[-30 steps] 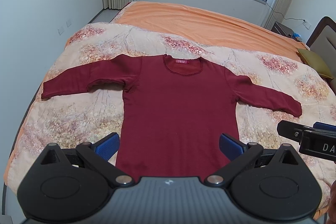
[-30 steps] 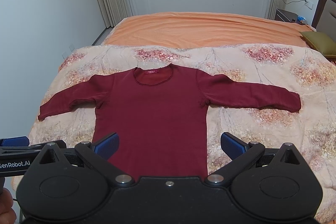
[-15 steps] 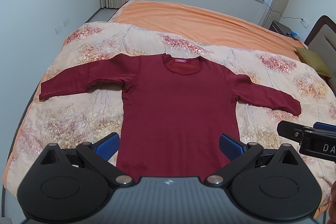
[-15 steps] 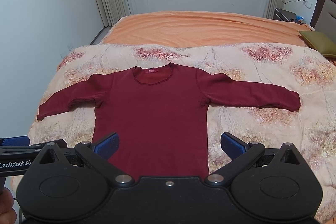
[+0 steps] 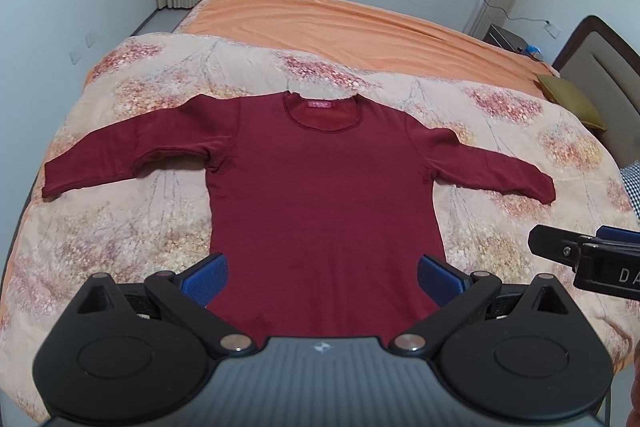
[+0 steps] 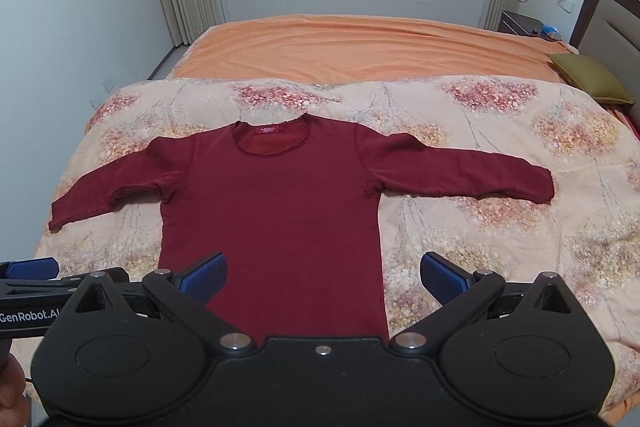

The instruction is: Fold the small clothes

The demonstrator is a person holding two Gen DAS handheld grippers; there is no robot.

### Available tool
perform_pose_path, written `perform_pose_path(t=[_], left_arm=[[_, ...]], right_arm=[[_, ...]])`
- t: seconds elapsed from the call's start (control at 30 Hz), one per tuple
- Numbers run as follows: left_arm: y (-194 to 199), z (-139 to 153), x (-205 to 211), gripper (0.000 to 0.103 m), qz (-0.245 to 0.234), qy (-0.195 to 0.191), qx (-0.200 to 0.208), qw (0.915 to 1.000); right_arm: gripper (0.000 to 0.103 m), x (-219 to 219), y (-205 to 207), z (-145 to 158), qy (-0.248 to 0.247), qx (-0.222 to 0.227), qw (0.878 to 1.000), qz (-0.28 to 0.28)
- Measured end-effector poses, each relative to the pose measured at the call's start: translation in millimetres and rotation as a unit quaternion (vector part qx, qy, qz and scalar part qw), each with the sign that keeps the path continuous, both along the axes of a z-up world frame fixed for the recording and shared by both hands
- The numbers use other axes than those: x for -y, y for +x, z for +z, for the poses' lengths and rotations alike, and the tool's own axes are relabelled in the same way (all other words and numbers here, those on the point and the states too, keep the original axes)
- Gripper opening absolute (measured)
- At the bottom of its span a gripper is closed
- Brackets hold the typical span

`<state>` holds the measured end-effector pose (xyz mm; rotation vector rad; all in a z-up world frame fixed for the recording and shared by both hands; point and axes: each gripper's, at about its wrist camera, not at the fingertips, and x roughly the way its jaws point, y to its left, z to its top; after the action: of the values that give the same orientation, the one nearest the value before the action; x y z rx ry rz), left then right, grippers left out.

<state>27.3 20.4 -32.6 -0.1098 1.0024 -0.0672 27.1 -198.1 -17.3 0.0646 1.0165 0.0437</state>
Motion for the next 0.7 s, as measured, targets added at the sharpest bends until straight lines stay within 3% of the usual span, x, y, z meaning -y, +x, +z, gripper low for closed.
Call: perform_pose_path(t=[0.17, 0.3, 0.33, 0.53, 0.7], left_arm=[[12.5, -21.3, -11.5, 0.103, -0.028, -0.066, -0.007, 0.9974], [17.1, -45.3, -24.4, 0.103, -0.064, -0.152, 0.002, 0.9863], [19.2, -51.6, -25.3, 0.103, -0.071, -0.159, -0.002, 0.9847], [22.0, -91.5, -25.1, 0.103, -0.095, -0.112, -0.013, 0.9891], [10.4, -129.6, -48.3, 0.103, -0.080, -0.108, -0.059, 0.9892]], right_arm=[[0.102, -2.7, -6.3, -7.8, -0.012, -0.004, 1.000, -0.020], [0.102, 0.3, -15.9, -13.1, -0.017, 0.000, 0.999, -0.032], [0.102, 1.1, -18.5, -15.1, -0.019, 0.001, 0.999, -0.034], [0.102, 9.0, -34.3, -32.5, -0.027, 0.000, 0.999, -0.043], [0.102, 25.2, -33.6, -66.5, 0.021, -0.056, 0.997, -0.046]])
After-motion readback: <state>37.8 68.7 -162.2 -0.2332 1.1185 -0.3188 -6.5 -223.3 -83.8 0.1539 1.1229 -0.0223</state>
